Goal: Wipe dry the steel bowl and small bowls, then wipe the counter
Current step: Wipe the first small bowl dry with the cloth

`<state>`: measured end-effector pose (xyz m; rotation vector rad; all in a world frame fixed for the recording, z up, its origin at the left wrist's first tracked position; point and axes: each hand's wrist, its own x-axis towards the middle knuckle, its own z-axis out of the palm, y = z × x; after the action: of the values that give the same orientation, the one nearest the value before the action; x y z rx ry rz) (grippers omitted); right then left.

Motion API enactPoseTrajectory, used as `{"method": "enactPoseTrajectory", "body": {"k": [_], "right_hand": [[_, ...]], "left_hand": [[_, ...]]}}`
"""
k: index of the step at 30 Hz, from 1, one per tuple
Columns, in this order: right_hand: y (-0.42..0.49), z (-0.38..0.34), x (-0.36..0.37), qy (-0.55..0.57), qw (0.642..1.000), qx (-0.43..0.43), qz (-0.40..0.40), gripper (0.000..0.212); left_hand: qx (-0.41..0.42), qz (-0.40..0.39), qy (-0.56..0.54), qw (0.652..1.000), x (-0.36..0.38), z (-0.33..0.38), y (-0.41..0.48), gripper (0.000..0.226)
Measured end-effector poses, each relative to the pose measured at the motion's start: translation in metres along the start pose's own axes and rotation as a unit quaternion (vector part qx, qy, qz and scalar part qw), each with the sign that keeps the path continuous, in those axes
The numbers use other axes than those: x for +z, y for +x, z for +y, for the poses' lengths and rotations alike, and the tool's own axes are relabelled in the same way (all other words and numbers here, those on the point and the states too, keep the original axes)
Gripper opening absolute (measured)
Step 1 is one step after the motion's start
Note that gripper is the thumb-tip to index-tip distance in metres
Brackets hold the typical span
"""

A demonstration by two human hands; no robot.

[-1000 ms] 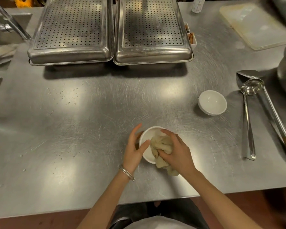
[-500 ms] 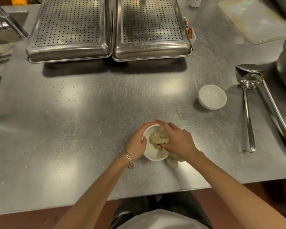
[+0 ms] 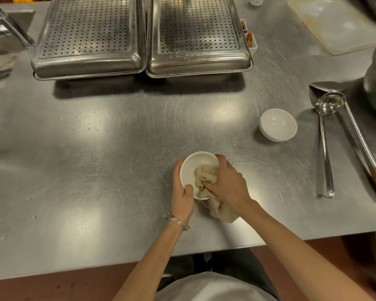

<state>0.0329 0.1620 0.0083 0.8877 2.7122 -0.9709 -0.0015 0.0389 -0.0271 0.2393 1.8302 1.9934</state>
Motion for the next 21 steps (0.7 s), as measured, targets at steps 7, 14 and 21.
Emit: {"method": "enactPoseTrajectory", "body": {"k": [7, 14, 21], "right_hand": [[0.009, 0.011, -0.012, -0.180, 0.975, -0.122, -0.039, 0.061], [-0.004, 0.006, 0.012, 0.080, 0.994, 0.065, 0.024, 0.050], [0.001, 0.011, -0.001, -0.138, 0.990, -0.026, 0.009, 0.063]], "left_hand": [[-0.126, -0.290, 0.132, 0.939, -0.033, 0.026, 0.040, 0.060], [-0.046, 0.022, 0.024, 0.998, 0.000, 0.002, 0.000, 0.066], [-0.015, -0.067, 0.085, 0.994, -0.003, 0.000, 0.002, 0.064]]}}
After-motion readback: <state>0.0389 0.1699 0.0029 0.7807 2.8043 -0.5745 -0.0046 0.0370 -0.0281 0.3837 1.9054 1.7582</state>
